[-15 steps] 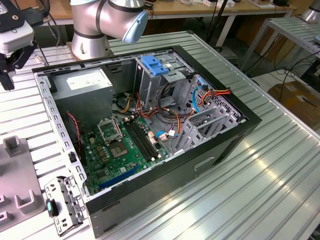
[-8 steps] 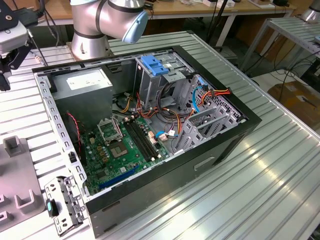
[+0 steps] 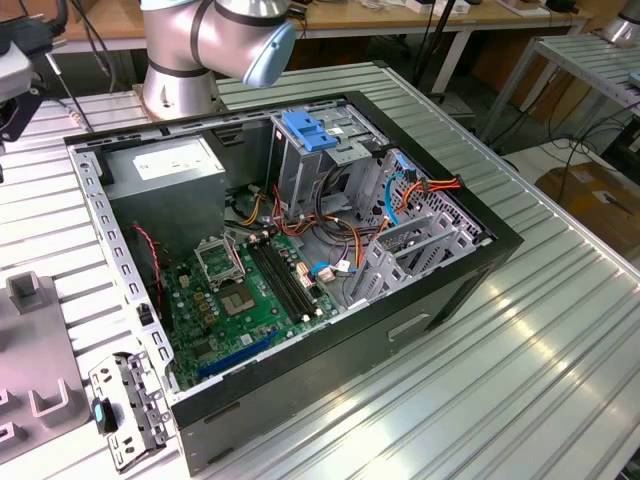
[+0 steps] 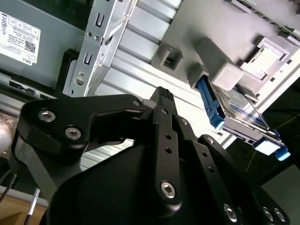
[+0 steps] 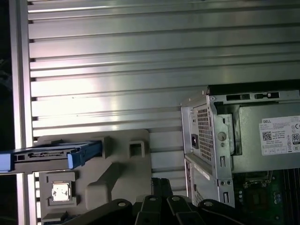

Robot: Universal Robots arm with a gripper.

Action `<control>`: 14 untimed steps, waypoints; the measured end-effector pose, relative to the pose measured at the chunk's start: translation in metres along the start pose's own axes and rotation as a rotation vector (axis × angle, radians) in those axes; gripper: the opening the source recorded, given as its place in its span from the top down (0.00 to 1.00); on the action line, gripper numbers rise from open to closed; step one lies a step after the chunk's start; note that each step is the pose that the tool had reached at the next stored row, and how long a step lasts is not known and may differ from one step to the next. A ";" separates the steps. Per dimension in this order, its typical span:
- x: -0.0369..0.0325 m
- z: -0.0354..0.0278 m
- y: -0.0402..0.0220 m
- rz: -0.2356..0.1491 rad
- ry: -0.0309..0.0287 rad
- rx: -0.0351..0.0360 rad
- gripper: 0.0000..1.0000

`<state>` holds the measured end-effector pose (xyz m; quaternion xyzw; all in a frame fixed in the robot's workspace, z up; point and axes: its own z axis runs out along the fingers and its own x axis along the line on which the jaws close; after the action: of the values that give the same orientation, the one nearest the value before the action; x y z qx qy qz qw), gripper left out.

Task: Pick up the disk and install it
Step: 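Reach for the disk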

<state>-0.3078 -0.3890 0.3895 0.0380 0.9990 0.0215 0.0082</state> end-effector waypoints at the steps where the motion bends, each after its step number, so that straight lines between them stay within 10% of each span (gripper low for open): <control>1: 0.0028 0.0000 0.0001 0.000 0.0000 0.0000 0.89; 14: 0.0299 0.0000 0.0004 0.000 0.0020 0.0002 0.89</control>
<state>-0.3376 -0.3863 0.3890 0.0380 0.9990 0.0215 0.0072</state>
